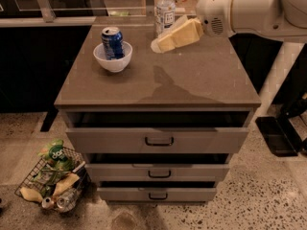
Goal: Pick pepsi can from white bowl and place on counter
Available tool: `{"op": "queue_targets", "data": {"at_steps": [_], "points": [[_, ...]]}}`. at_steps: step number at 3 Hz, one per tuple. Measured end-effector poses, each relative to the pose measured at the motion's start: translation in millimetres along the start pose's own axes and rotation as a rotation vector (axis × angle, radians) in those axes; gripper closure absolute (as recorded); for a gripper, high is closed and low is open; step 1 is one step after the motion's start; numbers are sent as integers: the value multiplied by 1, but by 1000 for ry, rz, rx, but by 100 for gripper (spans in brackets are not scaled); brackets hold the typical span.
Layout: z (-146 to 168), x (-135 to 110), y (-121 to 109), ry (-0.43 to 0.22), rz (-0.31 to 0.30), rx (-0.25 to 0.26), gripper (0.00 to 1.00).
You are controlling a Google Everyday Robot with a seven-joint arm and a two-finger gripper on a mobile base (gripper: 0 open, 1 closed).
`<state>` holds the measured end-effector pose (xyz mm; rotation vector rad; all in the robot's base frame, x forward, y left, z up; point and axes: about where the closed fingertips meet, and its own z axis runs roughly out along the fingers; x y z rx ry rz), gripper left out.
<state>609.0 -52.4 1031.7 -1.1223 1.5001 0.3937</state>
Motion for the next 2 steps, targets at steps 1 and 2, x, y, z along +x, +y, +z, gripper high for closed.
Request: {"op": "queue_targets", "data": {"at_steps": [1,2], "points": [[-1,1,1,5,2,-3,0],[30,10,-1,-13,30,-8,0]]}}
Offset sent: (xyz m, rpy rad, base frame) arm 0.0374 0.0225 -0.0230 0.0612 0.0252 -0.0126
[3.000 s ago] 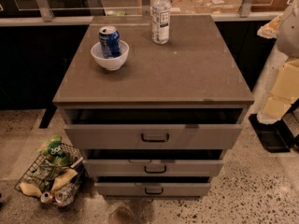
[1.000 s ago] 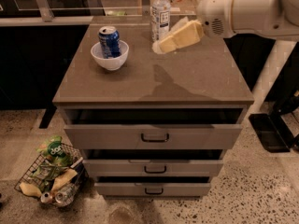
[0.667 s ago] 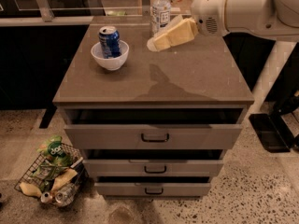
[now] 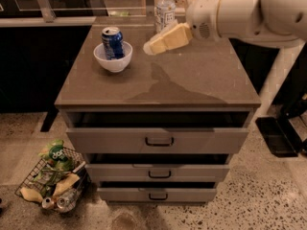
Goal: Pick pepsi can from white bowl and place on counter
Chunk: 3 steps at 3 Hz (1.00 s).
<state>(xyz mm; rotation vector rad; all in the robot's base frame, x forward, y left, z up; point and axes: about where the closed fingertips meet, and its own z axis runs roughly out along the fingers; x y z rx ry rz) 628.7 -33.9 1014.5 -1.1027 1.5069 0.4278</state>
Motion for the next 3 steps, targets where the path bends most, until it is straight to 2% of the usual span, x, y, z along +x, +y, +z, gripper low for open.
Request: {"op": "queue_targets", "data": {"at_steps": [2,3], "points": [[93,17,-15,-63,63,44,0],[129,24,-17,-97,116,35,0]]}}
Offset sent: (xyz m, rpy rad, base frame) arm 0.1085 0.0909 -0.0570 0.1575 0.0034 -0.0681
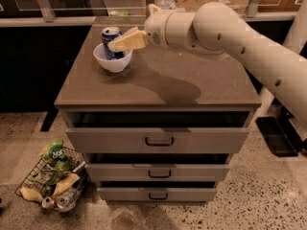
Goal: Pick pepsi can from white bowl and place on counter
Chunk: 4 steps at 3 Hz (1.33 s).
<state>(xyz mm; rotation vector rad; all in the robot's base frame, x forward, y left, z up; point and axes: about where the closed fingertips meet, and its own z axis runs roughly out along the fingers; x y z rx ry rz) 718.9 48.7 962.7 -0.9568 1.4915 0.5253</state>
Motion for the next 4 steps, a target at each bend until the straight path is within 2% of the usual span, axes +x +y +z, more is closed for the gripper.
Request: {"op": "queue_targets", "data": {"at_steps": [1,3,4], "points": [[33,13,-1,-17,56,-25,0],[79,32,7,-26,137,-83,0],[95,43,15,-52,167,-94,16]]}}
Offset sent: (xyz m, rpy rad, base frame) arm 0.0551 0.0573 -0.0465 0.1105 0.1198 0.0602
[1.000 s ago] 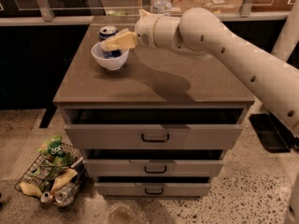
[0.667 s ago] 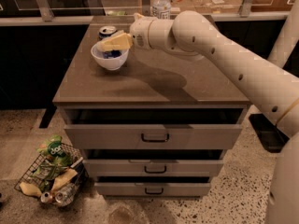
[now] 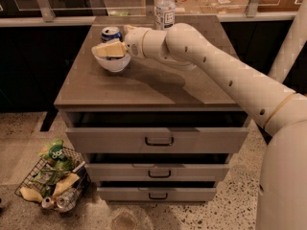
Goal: Pick pepsi can from white bowl and place on counter
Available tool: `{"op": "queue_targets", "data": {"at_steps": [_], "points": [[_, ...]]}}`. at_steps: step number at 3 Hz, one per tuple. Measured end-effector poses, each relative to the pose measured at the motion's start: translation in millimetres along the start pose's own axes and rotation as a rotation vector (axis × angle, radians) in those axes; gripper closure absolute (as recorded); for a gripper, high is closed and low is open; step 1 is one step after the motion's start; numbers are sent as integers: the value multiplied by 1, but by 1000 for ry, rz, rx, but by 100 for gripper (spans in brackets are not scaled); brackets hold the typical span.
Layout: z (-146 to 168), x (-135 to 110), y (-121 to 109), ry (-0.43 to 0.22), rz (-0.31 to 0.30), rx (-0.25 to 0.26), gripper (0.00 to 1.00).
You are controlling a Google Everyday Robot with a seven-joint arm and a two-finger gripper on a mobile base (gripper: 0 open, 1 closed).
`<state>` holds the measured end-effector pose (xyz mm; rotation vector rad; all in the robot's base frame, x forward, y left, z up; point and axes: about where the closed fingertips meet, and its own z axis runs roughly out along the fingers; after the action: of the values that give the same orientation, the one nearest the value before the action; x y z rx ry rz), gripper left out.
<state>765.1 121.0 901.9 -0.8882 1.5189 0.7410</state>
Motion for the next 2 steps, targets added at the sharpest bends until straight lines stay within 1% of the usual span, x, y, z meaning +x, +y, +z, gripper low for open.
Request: {"op": "queue_targets", "data": {"at_steps": [2], "points": [[5,-1,5,-1,0,-10,62]]}}
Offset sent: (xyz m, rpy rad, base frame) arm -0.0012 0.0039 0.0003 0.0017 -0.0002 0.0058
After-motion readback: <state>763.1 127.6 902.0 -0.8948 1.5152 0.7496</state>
